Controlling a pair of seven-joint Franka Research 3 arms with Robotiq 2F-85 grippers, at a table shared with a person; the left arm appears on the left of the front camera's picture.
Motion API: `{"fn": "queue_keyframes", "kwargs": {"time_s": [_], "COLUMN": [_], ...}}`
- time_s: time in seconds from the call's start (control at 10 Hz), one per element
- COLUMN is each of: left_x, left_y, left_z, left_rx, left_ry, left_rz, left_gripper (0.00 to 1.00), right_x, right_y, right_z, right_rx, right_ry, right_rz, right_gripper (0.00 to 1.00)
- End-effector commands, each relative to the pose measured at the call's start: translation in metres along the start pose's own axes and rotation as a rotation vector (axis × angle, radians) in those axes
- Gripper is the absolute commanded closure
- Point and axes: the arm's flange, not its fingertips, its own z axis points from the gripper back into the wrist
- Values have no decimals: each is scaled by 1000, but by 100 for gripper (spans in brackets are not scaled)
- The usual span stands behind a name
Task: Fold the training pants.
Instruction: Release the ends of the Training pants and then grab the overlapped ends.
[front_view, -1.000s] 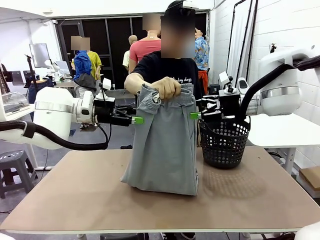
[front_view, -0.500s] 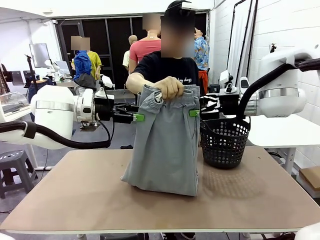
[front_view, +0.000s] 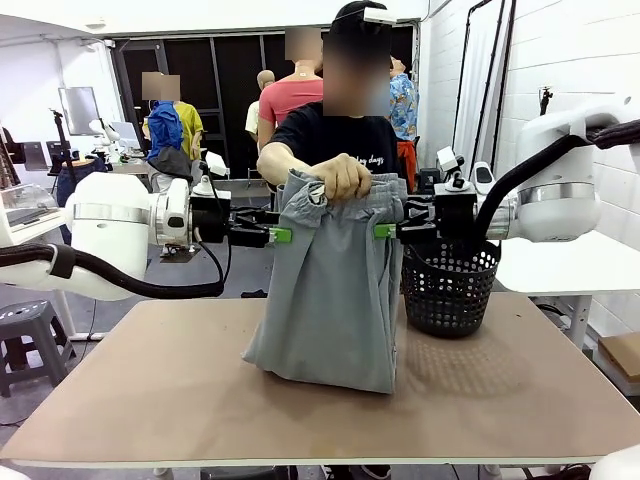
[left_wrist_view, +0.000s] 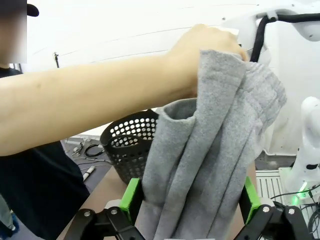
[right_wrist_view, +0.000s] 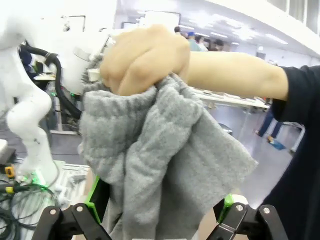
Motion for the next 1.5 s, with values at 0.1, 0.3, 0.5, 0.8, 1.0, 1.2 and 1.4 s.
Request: {"fn": "queue_keyframes", "kwargs": {"time_s": [0.1,0.3,0.5,0.8,1.0,1.2,1.4], "left_x": [-3,-1,0,-3,-3,-5,-7], "left_y": [3,1,0,0,2,5,5], "left_z": [-4,-10,-14,-16,-17,-17,-14], "left_rx": [-145,-219,-249,-262,-242,-223,-204], "left_ry": [-50,-29,-24,-26,-23,-29,-25], "left_rz": [-46,-62,-56,-35,-7,14,27], "left_gripper": [0,0,0,0,0,0,0], "right_x": [5,5,8,6,-1,-14,-22], "right_y": [-3,1,11,26,33,38,41], "right_z": [8,7,5,5,1,-9,-19], "right_rx": [76,94,98,100,54,35,-26], "right_ry": [19,28,28,32,63,93,89], "right_rz": [-34,-32,-30,-48,-21,-31,-21], "right_gripper": [0,0,0,0,0,0,0]}}
